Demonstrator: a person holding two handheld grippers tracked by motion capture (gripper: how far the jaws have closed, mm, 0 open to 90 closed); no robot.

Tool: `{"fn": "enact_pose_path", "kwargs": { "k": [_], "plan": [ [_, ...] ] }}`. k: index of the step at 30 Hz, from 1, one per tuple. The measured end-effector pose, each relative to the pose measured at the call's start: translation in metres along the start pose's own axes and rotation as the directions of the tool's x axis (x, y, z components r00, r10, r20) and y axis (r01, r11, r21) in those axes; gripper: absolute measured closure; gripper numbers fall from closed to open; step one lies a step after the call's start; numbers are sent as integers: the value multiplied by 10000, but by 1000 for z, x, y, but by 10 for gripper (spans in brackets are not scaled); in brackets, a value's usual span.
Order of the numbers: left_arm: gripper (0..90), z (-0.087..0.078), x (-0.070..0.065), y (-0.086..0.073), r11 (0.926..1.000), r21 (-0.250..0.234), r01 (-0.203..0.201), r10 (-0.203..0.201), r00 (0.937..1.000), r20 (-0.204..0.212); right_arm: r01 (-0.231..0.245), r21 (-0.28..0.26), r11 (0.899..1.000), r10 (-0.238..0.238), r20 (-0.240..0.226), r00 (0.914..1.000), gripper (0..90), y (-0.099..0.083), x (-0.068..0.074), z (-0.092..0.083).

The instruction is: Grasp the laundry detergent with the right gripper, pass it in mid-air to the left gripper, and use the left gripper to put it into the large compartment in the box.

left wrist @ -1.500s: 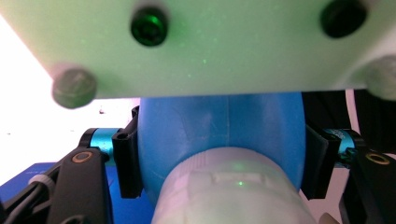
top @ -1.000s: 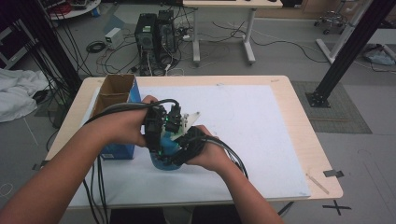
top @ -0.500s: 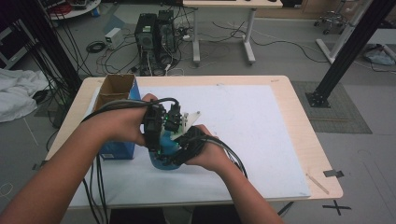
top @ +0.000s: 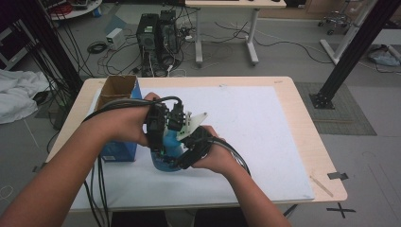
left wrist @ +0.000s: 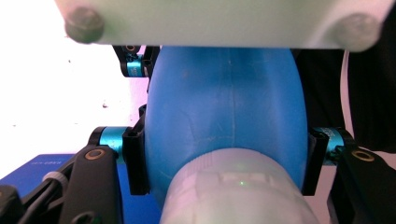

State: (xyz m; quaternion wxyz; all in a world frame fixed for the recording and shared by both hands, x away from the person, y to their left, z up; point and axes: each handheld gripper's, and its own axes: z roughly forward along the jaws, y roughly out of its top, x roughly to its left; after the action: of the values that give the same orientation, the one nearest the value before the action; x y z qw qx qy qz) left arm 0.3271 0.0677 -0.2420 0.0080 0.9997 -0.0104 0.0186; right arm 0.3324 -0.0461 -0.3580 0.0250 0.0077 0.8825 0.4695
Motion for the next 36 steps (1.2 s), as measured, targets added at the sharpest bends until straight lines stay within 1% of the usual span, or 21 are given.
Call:
{"fn": "enact_pose_path", "kwargs": {
  "k": [1,2,4,5,6,9,10,12,13,14,17,19,22,23,24,29,31,32,36],
  "plan": [
    [382,0,0,0,10000,-2,7,-7,10000,5,63,52,10000,-63,87,9999,267,-1,-1,0],
    [382,0,0,0,10000,-2,7,-7,10000,5,-12,49,10000,12,-18,10000,258,-1,-1,-1],
    [382,-1,0,0,10000,24,-24,24,10000,23,-12,49,10000,12,-18,10000,258,-1,-1,-1],
    [382,-1,0,0,9999,-20,106,-106,9999,30,-139,44,9999,139,41,9999,245,-2,-1,-2],
    [382,-2,1,0,10000,-1,62,-62,10000,7,-283,125,9995,282,61,9996,232,-3,-2,-3],
    [382,-3,2,0,9999,-15,102,-102,9999,2,-316,177,9993,315,51,9995,231,-4,-3,-4],
    [382,-4,3,0,9999,7,135,-135,9999,14,-520,374,9979,521,-15,9986,230,-5,-3,-6],
    [382,-4,4,0,9998,45,178,-178,9998,48,-639,617,9960,639,17,9980,230,-8,-5,-10],
    [382,-4,4,0,9998,45,178,-178,9998,48,-639,617,9960,639,17,9980,230,-8,-5,-10],
    [382,-4,5,1,9997,106,207,-208,9998,67,-817,786,9935,818,21,9966,228,-11,-7,-14],
    [382,-4,7,0,9996,107,242,-243,9997,72,-900,931,9916,890,147,9959,227,-12,-9,-17],
    [381,-4,9,0,9994,115,311,-312,9995,78,-1170,1224,9856,1143,290,9930,225,-15,-11,-23],
    [382,-5,11,0,9994,130,306,-307,9995,80,-1177,1270,9849,1142,345,9929,223,-16,-12,-25],
    [382,-5,11,0,9994,125,337,-338,9994,97,-1314,1464,9805,1255,488,9909,222,-17,-13,-29],
    [381,-6,12,0,9994,104,344,-345,9993,121,-1342,1545,9788,1270,559,9903,222,-17,-14,-30],
    [382,-9,14,1,9991,47,426,-427,9988,243,-1507,1715,9736,1393,768,9873,213,-20,-17,-42],
    [382,-9,15,1,9989,69,454,-456,9986,264,-1541,1748,9725,1423,780,9867,204,-21,-18,-45],
    [381,-10,16,1,9987,93,501,-503,9983,290,-1621,1825,9697,1495,808,9855,179,-22,-19,-49],
    [381,-11,18,1,9982,59,603,-605,9975,360,-1773,1985,9639,1606,974,9822,165,-24,-20,-59]
  ]
}}
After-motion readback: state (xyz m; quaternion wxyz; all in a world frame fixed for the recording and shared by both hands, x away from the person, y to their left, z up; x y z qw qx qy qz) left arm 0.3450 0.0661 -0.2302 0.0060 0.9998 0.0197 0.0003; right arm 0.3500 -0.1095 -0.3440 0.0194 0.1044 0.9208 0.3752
